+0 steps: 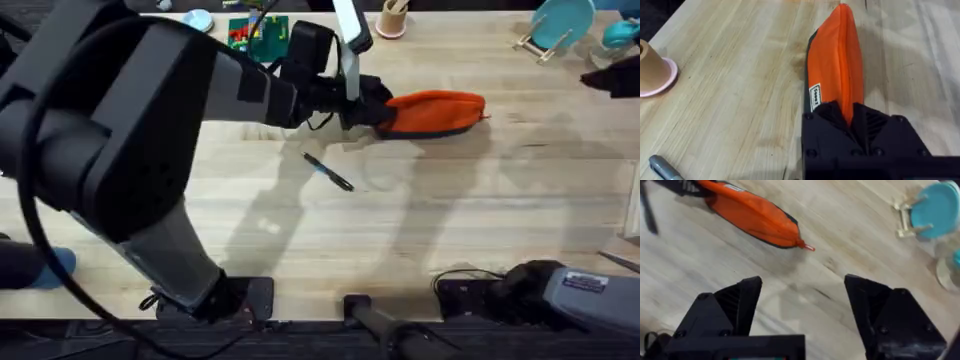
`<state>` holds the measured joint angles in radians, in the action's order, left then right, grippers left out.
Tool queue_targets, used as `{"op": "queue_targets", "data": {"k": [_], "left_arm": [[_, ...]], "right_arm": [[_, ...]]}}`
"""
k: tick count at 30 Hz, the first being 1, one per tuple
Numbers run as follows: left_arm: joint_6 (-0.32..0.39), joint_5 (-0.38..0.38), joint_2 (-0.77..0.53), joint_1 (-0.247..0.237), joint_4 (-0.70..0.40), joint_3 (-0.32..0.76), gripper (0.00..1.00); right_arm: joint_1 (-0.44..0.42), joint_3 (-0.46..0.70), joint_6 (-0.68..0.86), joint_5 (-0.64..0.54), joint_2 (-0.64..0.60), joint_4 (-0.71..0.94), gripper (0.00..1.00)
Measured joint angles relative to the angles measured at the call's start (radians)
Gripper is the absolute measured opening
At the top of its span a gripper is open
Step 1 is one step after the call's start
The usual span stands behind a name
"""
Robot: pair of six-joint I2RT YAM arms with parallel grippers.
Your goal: Unzip the bag, pick up the pens from the table one at a time and place them inside, then zip the bag closed.
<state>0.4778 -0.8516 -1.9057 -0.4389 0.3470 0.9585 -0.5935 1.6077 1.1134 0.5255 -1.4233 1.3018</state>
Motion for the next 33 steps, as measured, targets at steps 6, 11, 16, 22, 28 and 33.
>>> {"op": "queue_targets", "data": {"k": [6,11,16,22,28,33], "left_arm": [[0.000,0.000,0.000,0.000,-0.001,0.000,0.043],[0.000,0.000,0.000,0.000,-0.004,0.000,0.043],[0.000,0.000,0.000,0.000,-0.004,0.000,0.043],[0.000,0.000,0.000,0.000,-0.004,0.000,0.043],[0.000,0.000,0.000,0.000,-0.004,0.000,0.043],[0.000,0.000,0.000,0.000,-0.004,0.000,0.043]], "right_arm": [[-0.059,0.000,0.248,0.123,-0.112,0.032,0.995],[-0.074,0.000,0.386,0.155,-0.226,0.015,0.995],[-0.080,0.000,0.440,0.119,-0.321,0.004,0.995],[-0.079,0.000,0.460,0.098,-0.360,0.000,0.996],[-0.079,0.000,0.466,0.101,-0.360,-0.046,0.996],[-0.079,0.000,0.466,0.131,-0.360,-0.083,0.996]]}}
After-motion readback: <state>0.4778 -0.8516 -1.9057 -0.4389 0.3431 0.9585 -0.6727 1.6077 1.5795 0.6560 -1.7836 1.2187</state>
